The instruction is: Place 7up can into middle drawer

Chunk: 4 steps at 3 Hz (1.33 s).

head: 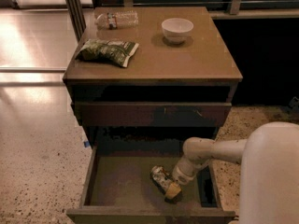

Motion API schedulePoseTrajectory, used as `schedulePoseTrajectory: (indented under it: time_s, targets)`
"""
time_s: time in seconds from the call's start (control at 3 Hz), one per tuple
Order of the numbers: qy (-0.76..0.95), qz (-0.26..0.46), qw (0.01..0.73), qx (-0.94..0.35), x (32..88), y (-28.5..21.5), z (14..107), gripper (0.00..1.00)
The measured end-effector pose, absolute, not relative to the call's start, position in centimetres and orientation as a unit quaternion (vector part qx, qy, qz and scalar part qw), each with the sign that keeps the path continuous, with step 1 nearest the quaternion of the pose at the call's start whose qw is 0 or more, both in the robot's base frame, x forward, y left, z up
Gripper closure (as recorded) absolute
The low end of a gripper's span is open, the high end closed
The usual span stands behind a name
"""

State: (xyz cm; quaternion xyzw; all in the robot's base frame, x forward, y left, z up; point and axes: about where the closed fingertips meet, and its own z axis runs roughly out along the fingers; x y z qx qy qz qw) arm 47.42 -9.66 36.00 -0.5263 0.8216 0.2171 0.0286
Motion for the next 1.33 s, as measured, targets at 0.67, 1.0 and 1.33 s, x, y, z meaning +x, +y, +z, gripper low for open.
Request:
schedulePoseTrajectory:
  time_s: [0.67,1.0,1.33]
  targets:
    - [0.822,0.217,0.029,-0.526,47.42,-9.66,36.0,0.39]
    - [0.822,0.217,0.029,-0.526,47.42,-9.66,36.0,0.15]
    - [0.822,0.217,0.028,-0.526,47.41,-9.66,35.99,0.0]
